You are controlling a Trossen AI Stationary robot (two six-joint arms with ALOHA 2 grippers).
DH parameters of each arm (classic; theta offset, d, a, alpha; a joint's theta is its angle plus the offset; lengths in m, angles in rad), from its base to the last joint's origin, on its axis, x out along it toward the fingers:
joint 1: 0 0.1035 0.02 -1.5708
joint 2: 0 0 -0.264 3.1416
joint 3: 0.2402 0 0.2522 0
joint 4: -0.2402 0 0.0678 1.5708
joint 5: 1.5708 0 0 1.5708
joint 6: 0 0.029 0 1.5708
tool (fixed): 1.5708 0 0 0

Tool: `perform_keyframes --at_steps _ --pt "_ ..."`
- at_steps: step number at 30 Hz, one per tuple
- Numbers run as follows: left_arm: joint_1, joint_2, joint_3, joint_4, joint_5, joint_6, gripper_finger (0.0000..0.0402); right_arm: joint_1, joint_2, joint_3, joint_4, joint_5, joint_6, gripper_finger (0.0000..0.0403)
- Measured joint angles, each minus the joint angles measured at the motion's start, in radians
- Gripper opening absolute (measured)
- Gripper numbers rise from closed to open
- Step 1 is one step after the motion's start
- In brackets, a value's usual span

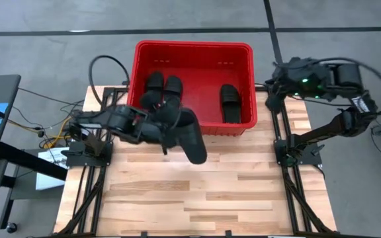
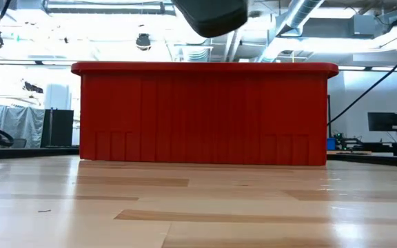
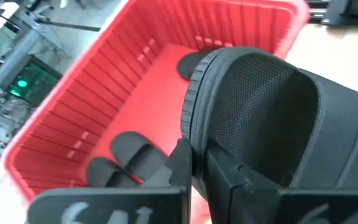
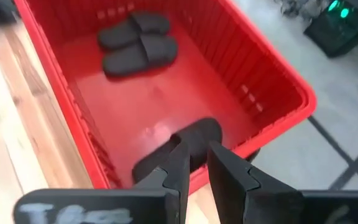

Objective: Pick and place slides into bin
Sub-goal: Put the slipper into the organizer bin

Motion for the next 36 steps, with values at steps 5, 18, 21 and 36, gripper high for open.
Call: perform_keyframes --at_steps 5,18,21,36 --pt "0.056 -0.015 0.0 0.055 -0.019 0.124 0.0005 0.0 0.0 -0.105 0.0 0.006 0.036 0.0051" --pt "0.297 -0.015 0.0 0.267 0.071 0.498 0.0005 0.026 -0.194 -0.321 0.412 0.109 0.006 0.0051" --pt "0.359 -0.015 0.0 0.311 0.12 0.557 0.0005 0.026 -0.293 -0.403 0.636 0.113 -0.037 0.0051" --pt "0.679 -0.015 0.0 0.523 0.463 0.815 0.0004 0.013 -0.556 -0.67 0.867 0.192 -0.01 0.0051"
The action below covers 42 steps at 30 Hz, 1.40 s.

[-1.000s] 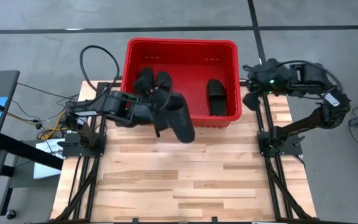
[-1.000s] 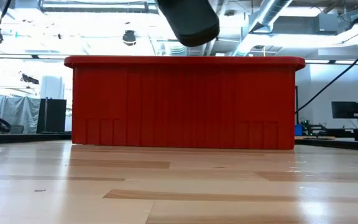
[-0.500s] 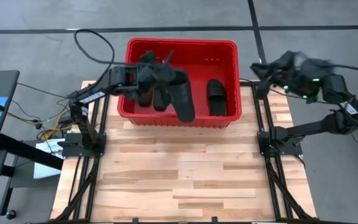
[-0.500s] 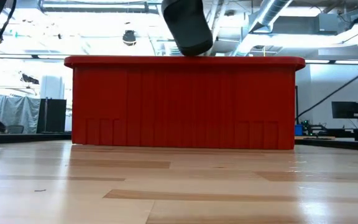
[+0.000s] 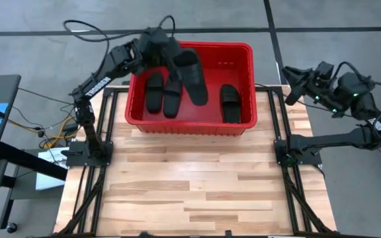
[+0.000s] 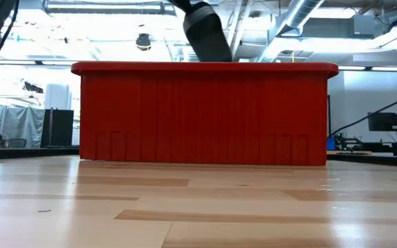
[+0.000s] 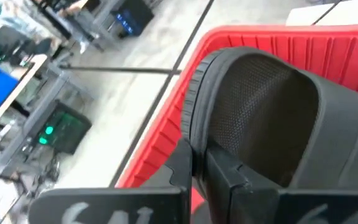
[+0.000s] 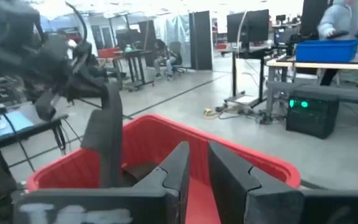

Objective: Pick and place slides into bin
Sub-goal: Put the slipper into the organizer bin

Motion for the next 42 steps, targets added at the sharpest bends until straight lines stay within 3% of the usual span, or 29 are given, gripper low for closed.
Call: perform_keyframes --at_steps 10,20,42 --pt "0.153 0.0 0.0 0.105 0.19 0.115 0.0004 0.001 0.035 -0.055 -0.008 0.071 0.035 0.0051" --pt "0.229 0.11 -0.001 0.152 0.327 0.161 0.0004 0.001 0.107 -0.056 -0.007 0.133 0.035 0.0051" --pt "0.22 0.329 0.0 0.208 0.41 0.14 0.0004 -0.003 0.16 -0.056 -0.022 0.146 0.035 0.0051"
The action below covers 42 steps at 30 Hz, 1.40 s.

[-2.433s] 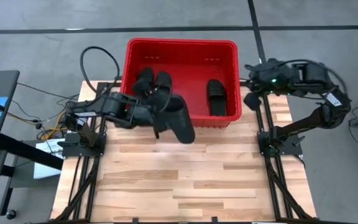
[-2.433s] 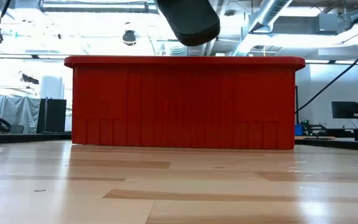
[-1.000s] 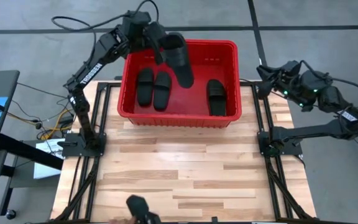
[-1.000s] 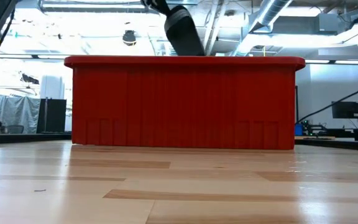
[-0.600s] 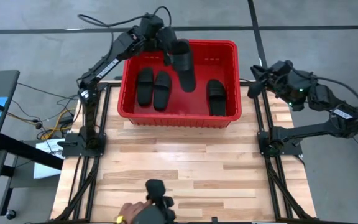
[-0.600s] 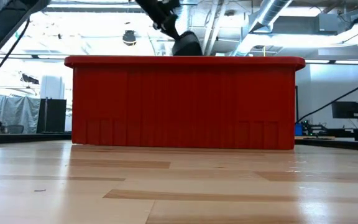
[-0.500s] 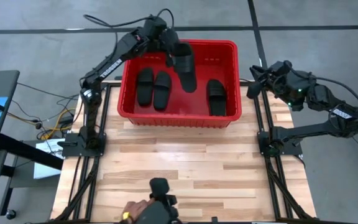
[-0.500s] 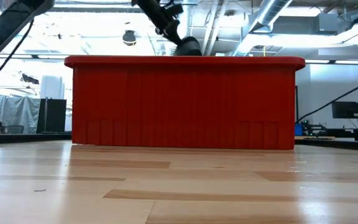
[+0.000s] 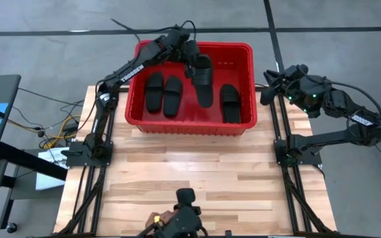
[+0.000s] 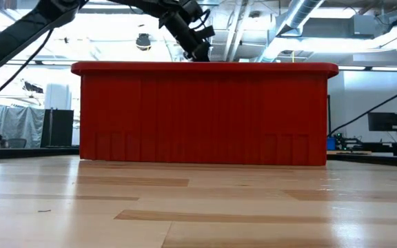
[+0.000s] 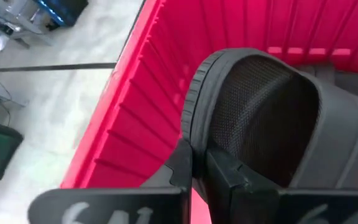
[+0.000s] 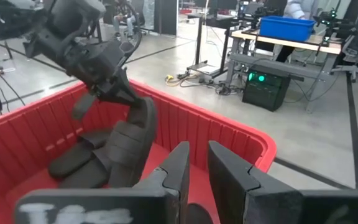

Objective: Pick and place slides into bin
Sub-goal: Put the slipper into the organizer bin

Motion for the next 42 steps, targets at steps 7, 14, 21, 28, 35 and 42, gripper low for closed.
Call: perform_keyframes --at_steps 7,14,21,28,35,42 --pt "-0.033 0.008 0.001 0.006 0.054 -0.035 0.0003 -0.043 0.0 0.0 0.0 0.0 0.0 0.0051" --pt "-0.061 0.049 0.0 -0.051 0.033 -0.037 0.0003 -0.082 0.0 0.0 0.0 -0.003 -0.006 0.0051" --pt "-0.066 0.084 0.0 -0.094 0.017 -0.047 0.0003 -0.095 0.0 0.0 -0.003 -0.005 -0.008 0.0051" --pt "-0.074 0.084 -0.016 -0.085 0.044 -0.089 0.0002 -0.095 0.0 0.0 -0.003 -0.005 -0.008 0.0051" --pt "-0.106 0.084 -0.016 -0.084 0.077 -0.136 0.0002 -0.094 0.0 0.0 -0.003 -0.005 -0.008 0.0051" --pt "-0.127 0.097 -0.016 -0.075 0.044 -0.151 0.0002 -0.094 0.0 0.0 -0.002 -0.005 -0.008 0.0051"
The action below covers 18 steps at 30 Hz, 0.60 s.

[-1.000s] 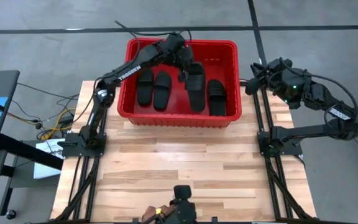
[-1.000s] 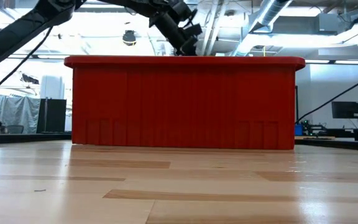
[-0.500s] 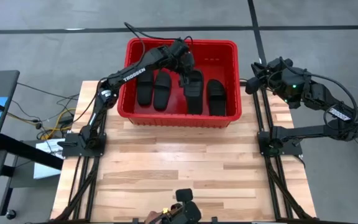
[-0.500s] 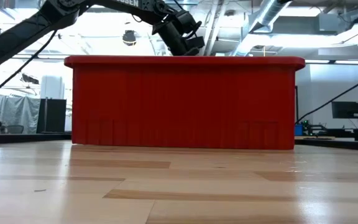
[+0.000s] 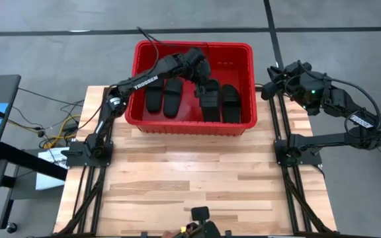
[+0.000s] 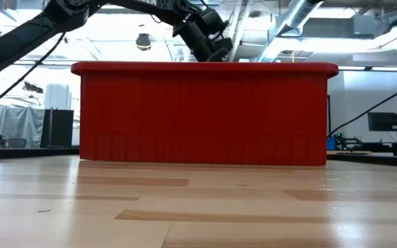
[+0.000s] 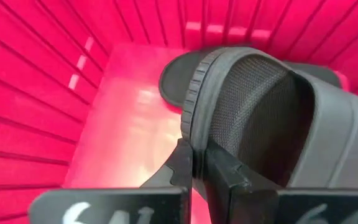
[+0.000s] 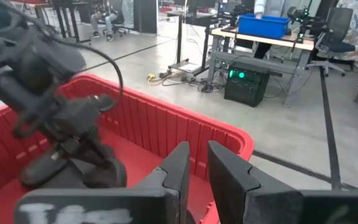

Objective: Pick and place slides into bin
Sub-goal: Put the slipper into the organizer bin

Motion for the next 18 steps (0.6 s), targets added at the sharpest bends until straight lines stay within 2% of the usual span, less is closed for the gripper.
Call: perform_keyframes --at_steps 8,18 --pt "0.01 0.1 0.0 -0.012 -0.034 -0.006 0.0002 0.001 0.0 0.0 0.001 0.0 0.007 0.0051" --pt "0.021 0.132 -0.001 0.021 -0.003 0.002 0.0006 0.0 0.0 0.0 0.002 0.0 0.008 0.0051"
